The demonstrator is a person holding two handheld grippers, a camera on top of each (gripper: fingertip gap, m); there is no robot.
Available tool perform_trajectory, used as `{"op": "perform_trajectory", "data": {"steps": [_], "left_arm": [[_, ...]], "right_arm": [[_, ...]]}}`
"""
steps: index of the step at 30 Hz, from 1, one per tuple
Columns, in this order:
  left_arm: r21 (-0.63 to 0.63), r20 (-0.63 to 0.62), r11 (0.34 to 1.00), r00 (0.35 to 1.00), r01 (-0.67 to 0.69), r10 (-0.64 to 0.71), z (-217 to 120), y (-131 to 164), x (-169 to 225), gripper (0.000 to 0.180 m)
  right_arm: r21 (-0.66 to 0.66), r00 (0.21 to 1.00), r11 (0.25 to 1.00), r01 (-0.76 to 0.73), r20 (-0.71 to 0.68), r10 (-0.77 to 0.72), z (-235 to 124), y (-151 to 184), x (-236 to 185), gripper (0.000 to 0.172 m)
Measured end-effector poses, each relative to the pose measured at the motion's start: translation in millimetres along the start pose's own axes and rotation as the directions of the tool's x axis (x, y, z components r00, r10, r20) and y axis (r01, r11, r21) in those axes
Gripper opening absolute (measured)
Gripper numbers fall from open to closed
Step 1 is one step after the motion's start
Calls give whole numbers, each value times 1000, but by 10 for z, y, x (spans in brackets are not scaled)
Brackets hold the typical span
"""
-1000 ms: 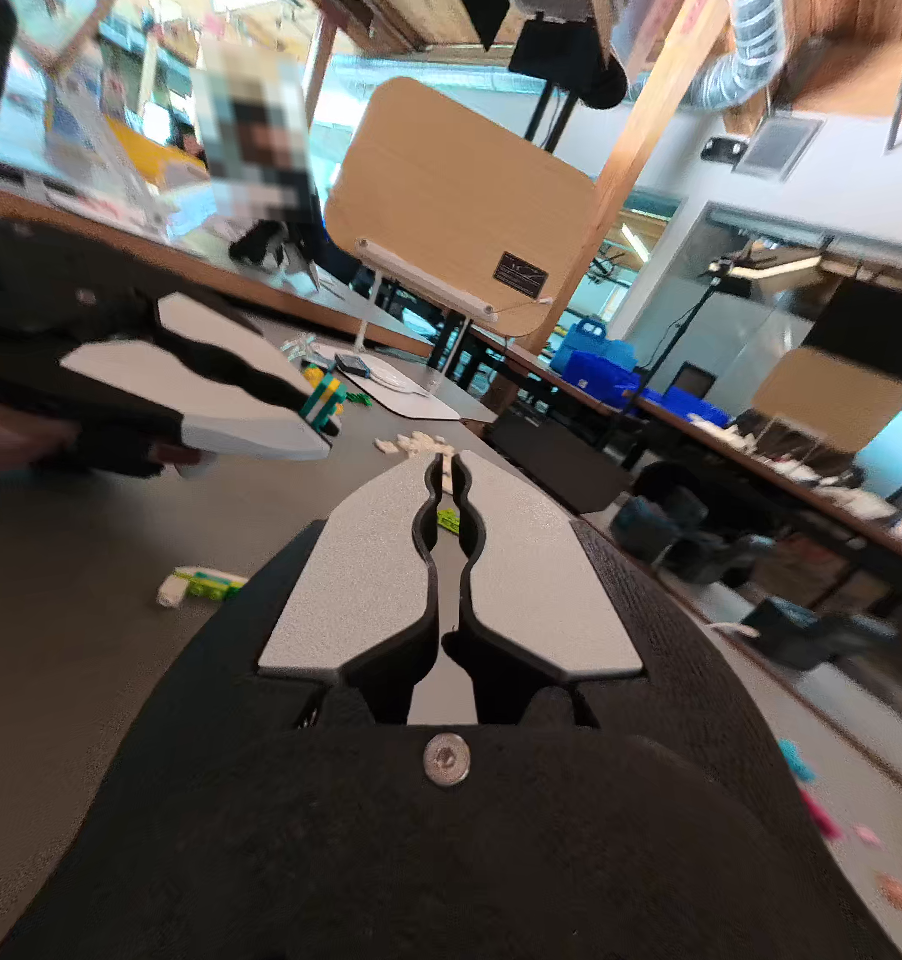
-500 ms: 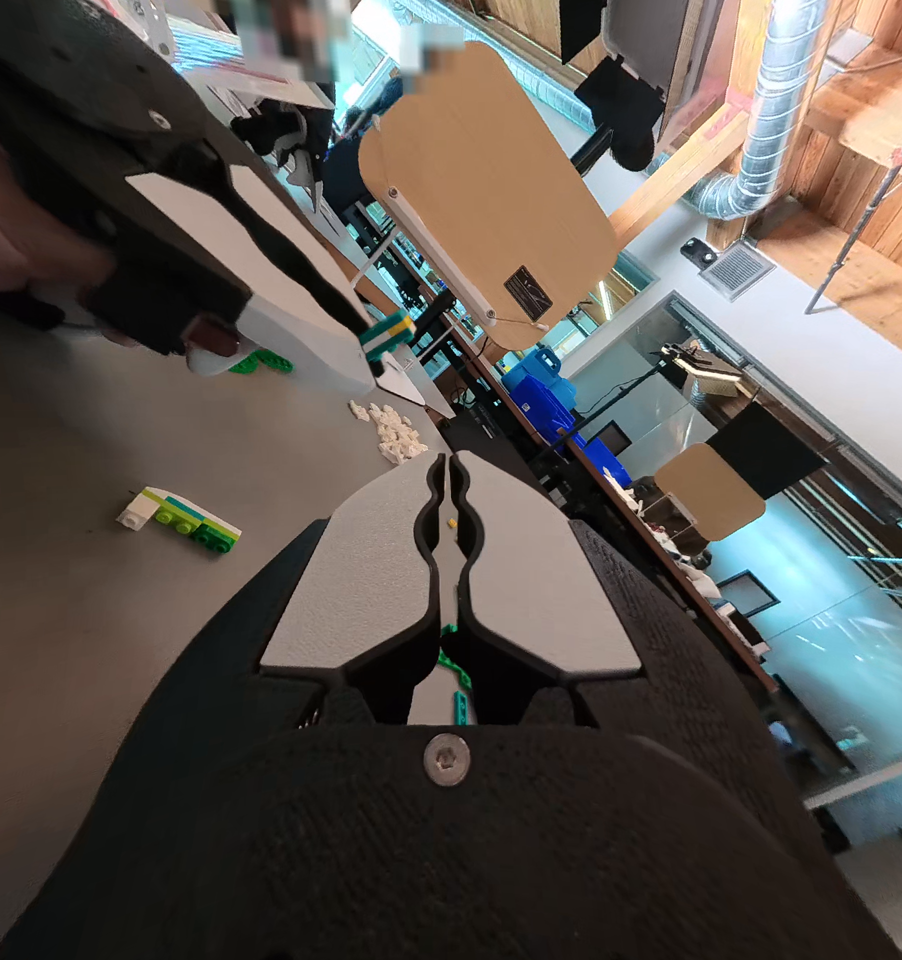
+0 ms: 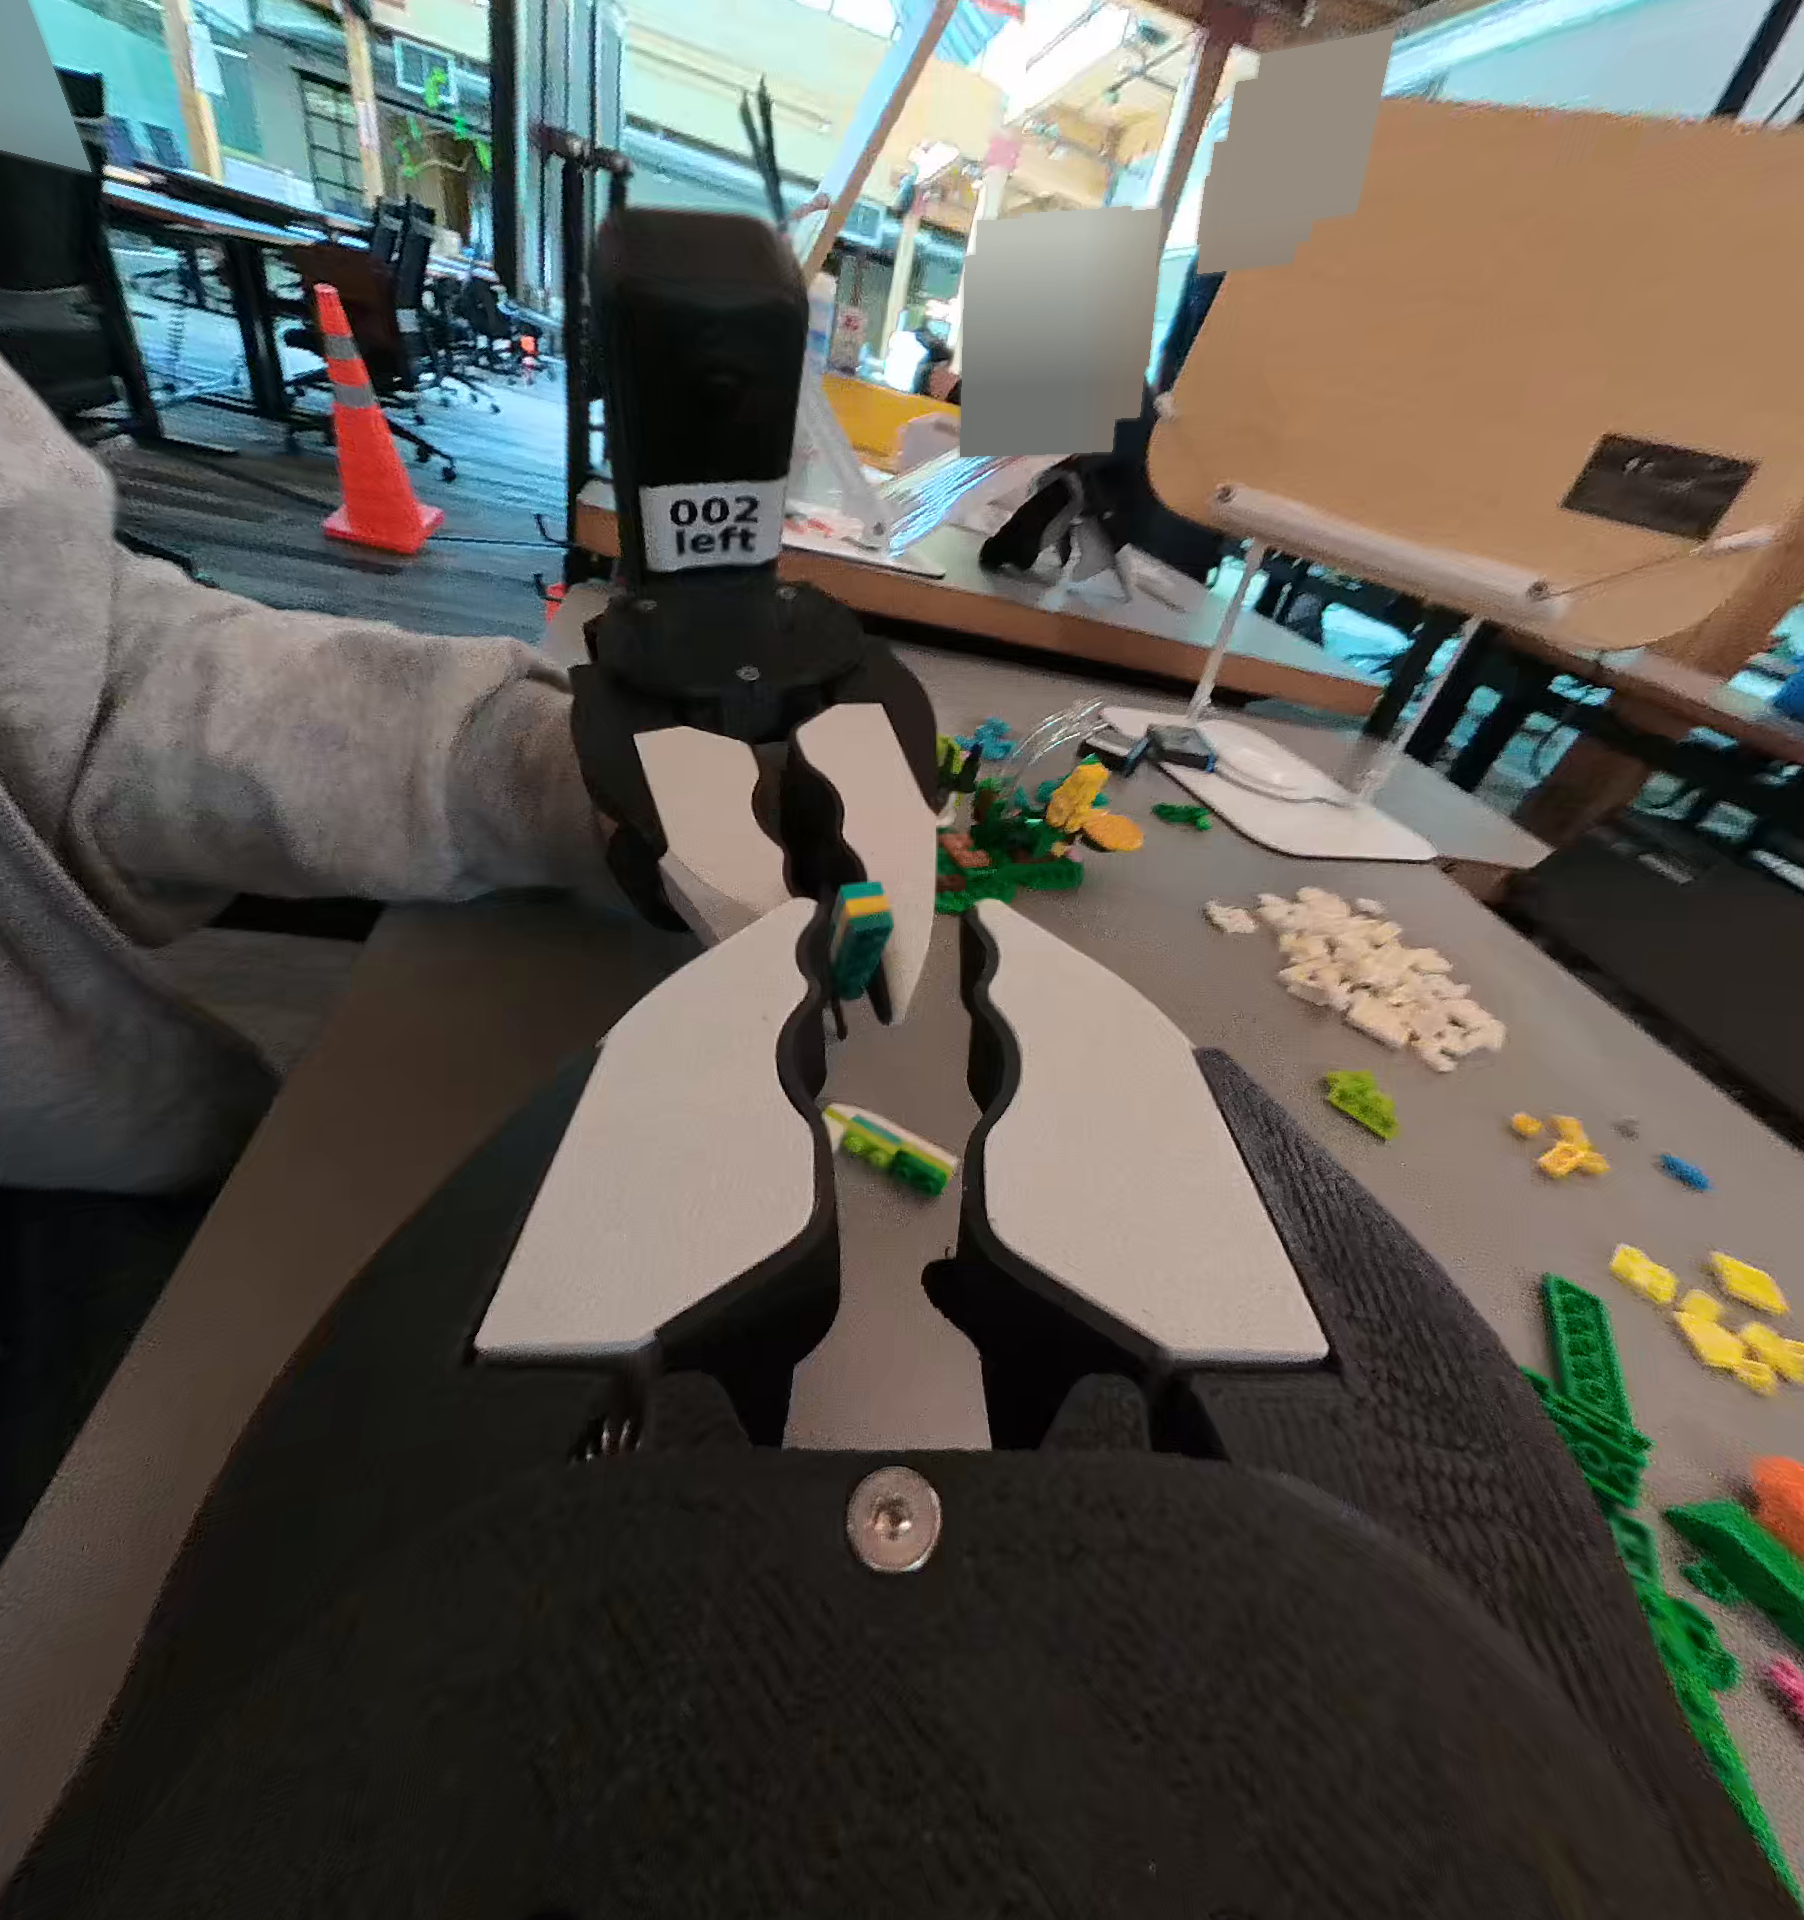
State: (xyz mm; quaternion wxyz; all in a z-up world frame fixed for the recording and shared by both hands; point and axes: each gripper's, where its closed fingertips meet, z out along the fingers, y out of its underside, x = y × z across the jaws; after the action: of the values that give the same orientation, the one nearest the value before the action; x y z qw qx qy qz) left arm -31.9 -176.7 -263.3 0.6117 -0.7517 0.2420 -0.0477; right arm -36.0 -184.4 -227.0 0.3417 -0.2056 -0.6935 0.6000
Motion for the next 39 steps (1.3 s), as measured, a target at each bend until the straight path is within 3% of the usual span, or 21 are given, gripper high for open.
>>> {"op": "perform_trajectory", "data": {"steps": [4,6,10,13,15,21,25,31,32,36,39], "left_arm": [[-40,-30,999,1000,-3,2,79,57,70,8],[-29,-47,1000,999,8,-9,90,55,98,8],[80,-89,991,991,112,-104,31,-107,97,8],[220,-181,937,955,270,-233,-117,-327,45,9],[245,-251,902,922,356,-295,-167,-391,49,9],[321,-256,816,873,481,-415,-149,-511,-54,8],[353,-223,794,869,495,-442,-116,-520,-94,22],[385,-268,757,849,528,-456,-85,-574,-57,19],[390,-268,753,848,529,-457,-82,-579,-58,10],[342,-259,788,858,512,-444,-76,-527,-47,8],[268,-186,862,901,430,-391,-54,-437,-39,8]], "right_arm": [[-61,995,998,-10,102,16,25,106,-156,20],[-68,996,997,45,76,-39,25,117,-139,7],[-15,993,998,-62,95,63,-4,17,-100,7],[36,979,987,-158,136,151,-52,-63,-79,6],[37,971,982,-183,161,175,-48,-73,-108,6],[60,960,967,-248,149,237,-68,-115,-43,6],[144,922,915,-378,146,358,-137,-224,112,5],[161,911,901,-402,171,376,-148,-264,99,4],[156,912,904,-398,175,371,-134,-257,78,4],[141,917,913,-383,176,358,-118,-227,50,4],[103,935,935,-339,149,322,-104,-156,43,6]]}}
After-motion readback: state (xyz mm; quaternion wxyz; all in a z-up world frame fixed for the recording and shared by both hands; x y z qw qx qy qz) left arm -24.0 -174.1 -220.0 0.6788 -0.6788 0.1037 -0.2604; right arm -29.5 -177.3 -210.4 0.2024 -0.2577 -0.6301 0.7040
